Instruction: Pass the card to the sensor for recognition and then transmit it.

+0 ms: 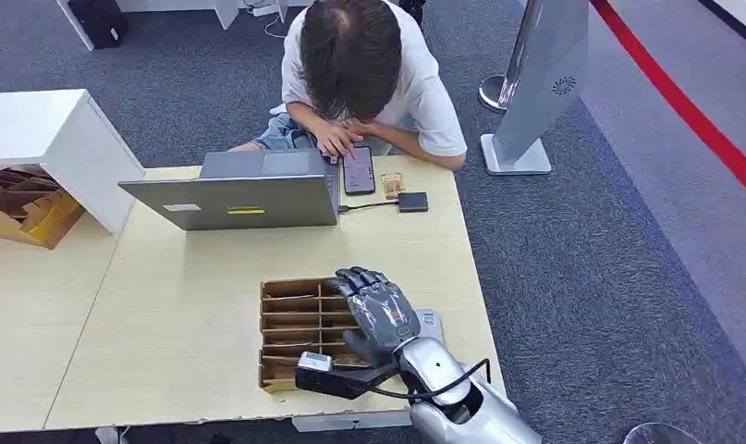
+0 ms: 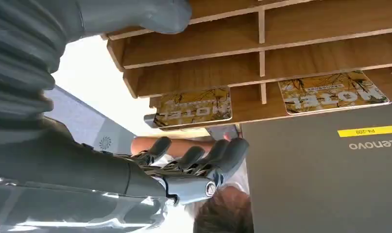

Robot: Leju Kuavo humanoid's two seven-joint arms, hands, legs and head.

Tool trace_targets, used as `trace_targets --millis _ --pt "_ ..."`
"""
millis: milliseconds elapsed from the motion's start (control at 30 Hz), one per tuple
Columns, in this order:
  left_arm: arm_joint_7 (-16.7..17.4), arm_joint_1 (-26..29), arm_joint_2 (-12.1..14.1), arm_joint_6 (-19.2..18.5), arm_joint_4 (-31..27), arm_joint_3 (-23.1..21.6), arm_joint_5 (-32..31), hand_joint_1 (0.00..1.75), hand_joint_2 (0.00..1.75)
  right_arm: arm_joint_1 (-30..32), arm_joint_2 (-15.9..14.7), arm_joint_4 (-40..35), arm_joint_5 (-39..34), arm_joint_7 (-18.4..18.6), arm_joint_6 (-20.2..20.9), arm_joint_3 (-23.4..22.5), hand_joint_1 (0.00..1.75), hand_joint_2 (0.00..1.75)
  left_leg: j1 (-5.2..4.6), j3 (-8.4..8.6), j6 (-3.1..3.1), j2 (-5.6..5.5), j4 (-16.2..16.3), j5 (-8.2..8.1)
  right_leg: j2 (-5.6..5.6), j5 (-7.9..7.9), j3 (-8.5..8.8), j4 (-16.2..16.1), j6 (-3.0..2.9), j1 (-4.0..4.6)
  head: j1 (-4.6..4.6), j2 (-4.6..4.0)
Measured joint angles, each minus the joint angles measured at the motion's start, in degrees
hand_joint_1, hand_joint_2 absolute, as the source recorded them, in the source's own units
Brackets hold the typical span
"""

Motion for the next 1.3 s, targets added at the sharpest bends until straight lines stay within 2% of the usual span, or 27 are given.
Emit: trace_targets --millis 633,733,833,900,1167,1300 --pt "0.2 -0.24 0.0 -0.04 0.0 0.0 -0.5 0.0 0.0 -2.29 1.11 2.64 -0.52 0.22 0.63 0.37 0.47 1.75 0.0 0.0 -0.01 0.0 0.0 0.0 0.0 0.0 0.0 0.0 0.0 0.0 0.0 0.0" --pt "0.2 -0.24 0.0 -0.04 0.0 0.0 -0.5 0.0 0.0 -2.42 1.11 2.73 -0.63 0.35 0.79 0.37 0.56 1.75 0.0 0.0 -0.01 0.0 0.0 0.01 0.0 0.0 0.0 0.0 0.0 0.0 0.0 0.0" --pt "0.2 -0.23 0.0 -0.22 0.0 0.0 -0.5 0.0 0.0 -2.61 1.11 2.73 -0.76 0.72 0.87 0.37 0.8 1.75 0.0 0.0 -0.01 0.0 0.0 0.01 0.0 0.0 0.0 0.0 0.0 0.0 0.0 0.0" --pt "0.2 -0.24 0.0 -0.22 0.0 0.0 -0.5 0.0 0.0 -2.86 1.11 2.73 -0.83 0.85 0.9 0.37 1.2 1.75 0.0 0.0 -0.01 0.0 0.0 0.01 0.0 0.0 0.0 0.0 0.0 0.0 0.0 0.0" --pt "0.2 -0.24 0.0 -0.22 0.0 0.0 -0.48 0.0 0.0 -3.9 1.11 2.75 -0.85 0.96 0.94 0.35 1.2 1.75 0.0 0.01 -0.01 0.0 0.0 0.01 0.0 0.01 0.01 0.0 0.01 0.0 -0.02 0.0" --pt "0.2 -0.24 0.0 -0.22 0.0 0.0 -0.48 0.0 0.0 -4.01 1.11 2.75 -0.85 0.96 0.94 0.35 1.26 1.75 0.0 0.01 -0.01 0.0 0.0 0.01 0.0 0.01 0.01 0.0 0.01 0.0 0.0 0.0"
